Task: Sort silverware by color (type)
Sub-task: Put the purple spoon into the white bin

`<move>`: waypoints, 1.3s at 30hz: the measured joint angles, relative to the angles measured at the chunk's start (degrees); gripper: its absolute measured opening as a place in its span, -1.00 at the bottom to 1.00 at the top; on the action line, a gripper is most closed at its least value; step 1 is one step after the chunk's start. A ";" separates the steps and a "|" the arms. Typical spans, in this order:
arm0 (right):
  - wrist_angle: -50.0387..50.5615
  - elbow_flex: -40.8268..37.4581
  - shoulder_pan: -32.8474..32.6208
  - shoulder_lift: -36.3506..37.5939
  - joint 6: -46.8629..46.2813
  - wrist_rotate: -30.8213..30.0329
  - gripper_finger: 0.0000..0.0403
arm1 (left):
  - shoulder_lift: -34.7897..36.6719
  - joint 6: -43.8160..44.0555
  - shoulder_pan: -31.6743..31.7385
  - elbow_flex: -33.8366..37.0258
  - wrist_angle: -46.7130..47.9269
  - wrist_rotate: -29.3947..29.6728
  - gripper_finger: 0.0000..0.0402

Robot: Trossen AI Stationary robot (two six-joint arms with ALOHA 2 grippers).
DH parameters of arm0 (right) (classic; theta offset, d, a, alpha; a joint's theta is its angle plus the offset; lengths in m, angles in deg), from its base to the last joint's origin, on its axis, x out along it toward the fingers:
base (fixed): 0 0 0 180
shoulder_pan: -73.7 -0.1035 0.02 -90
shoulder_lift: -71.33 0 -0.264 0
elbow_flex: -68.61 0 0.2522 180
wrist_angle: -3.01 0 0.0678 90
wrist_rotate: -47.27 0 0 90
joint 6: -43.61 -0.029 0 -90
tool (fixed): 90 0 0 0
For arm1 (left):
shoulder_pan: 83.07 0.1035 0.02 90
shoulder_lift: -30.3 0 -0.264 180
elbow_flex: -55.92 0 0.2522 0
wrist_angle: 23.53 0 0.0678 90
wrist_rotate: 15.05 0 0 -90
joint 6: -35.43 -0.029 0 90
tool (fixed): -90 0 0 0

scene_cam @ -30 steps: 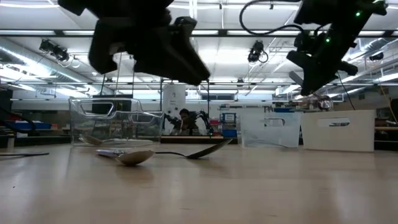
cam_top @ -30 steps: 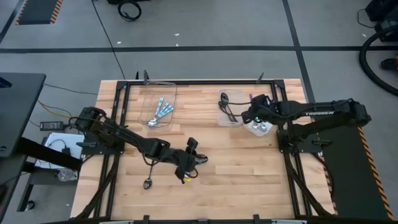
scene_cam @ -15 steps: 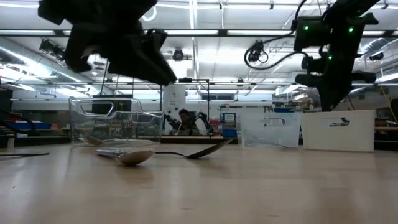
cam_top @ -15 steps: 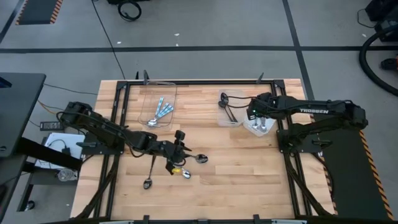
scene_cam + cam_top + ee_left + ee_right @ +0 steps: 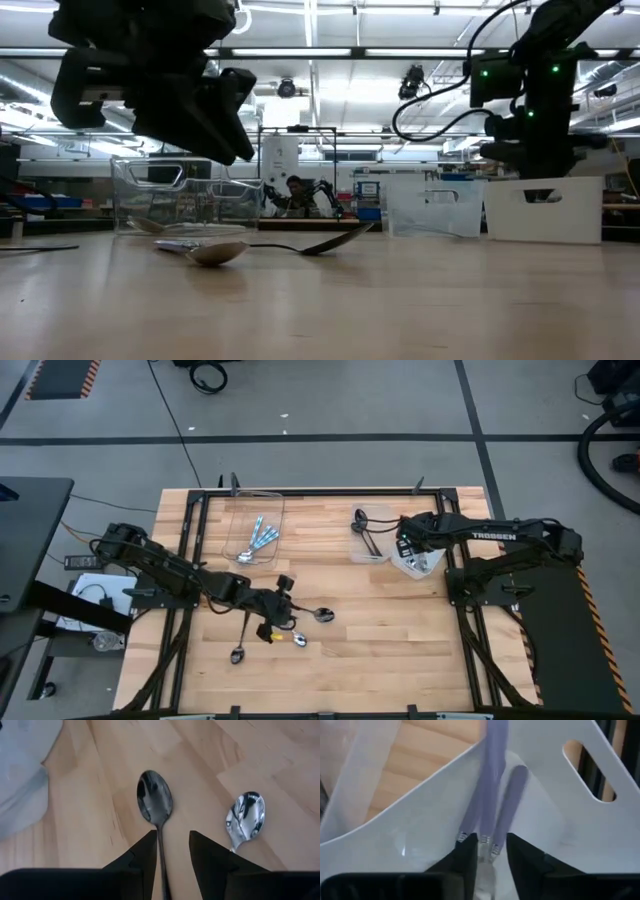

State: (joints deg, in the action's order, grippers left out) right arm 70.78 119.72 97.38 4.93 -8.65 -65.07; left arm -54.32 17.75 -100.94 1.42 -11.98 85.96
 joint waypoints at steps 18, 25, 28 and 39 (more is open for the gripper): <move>1.26 4.90 -4.87 2.98 1.91 3.07 0.02 | -6.74 6.98 0.09 -0.20 4.42 -7.31 -0.05; -0.72 8.89 -13.07 4.14 1.44 -3.42 0.00 | -10.21 6.54 -0.02 -0.27 4.69 -8.75 -0.05; -3.29 9.94 -16.73 4.09 1.58 -4.56 0.00 | -10.91 5.86 0.02 -0.48 4.94 -9.49 -0.11; -16.04 10.53 -25.15 4.03 7.68 -5.48 0.00 | -11.52 -0.02 -0.02 -0.45 6.44 -10.89 -0.75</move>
State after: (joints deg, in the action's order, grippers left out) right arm 54.74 130.24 72.22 8.96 -0.97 -70.55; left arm -65.84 17.73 -100.96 0.98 -5.55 75.07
